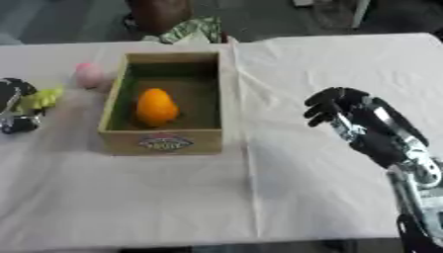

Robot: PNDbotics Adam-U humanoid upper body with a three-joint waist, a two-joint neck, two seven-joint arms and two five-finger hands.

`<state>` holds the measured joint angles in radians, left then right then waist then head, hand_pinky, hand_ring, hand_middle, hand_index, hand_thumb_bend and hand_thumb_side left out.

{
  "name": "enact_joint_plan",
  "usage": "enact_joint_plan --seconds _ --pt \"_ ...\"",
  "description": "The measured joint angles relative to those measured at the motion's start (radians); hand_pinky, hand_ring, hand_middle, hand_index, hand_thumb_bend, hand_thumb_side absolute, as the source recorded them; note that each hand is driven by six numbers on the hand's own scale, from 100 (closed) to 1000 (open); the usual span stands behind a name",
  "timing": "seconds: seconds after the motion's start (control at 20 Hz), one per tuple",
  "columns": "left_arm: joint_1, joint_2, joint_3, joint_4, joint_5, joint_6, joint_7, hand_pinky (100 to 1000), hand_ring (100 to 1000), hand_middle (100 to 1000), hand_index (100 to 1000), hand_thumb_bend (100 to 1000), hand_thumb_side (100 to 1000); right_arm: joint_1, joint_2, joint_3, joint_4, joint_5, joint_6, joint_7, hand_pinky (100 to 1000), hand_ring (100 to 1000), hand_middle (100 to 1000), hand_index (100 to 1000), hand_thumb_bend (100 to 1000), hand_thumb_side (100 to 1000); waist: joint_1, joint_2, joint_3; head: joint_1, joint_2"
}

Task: Pick up objects on the table and place them in the box.

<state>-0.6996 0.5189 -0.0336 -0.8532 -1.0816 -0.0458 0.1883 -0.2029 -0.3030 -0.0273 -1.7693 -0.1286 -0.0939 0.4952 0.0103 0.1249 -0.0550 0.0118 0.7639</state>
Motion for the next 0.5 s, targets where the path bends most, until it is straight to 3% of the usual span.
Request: enact_joint_plan --seconds 0.25,0.5 --pt "-0.009 0.000 -0.019 -0.109 0.073 -0.020 0.054 476 366 315 473 100 229 0.000 0.000 0.000 0.002 0.000 0.000 0.000 618 666 669 713 100 503 0.000 0.000 0.001 -0.001 0.000" --pt "-0.033 0.000 -0.076 -0.209 0.153 -0.053 0.024 485 371 318 475 100 223 0.000 0.000 0.000 0.005 0.000 0.002 0.002 618 666 669 714 100 502 0.001 -0.002 0.000 0.001 0.000"
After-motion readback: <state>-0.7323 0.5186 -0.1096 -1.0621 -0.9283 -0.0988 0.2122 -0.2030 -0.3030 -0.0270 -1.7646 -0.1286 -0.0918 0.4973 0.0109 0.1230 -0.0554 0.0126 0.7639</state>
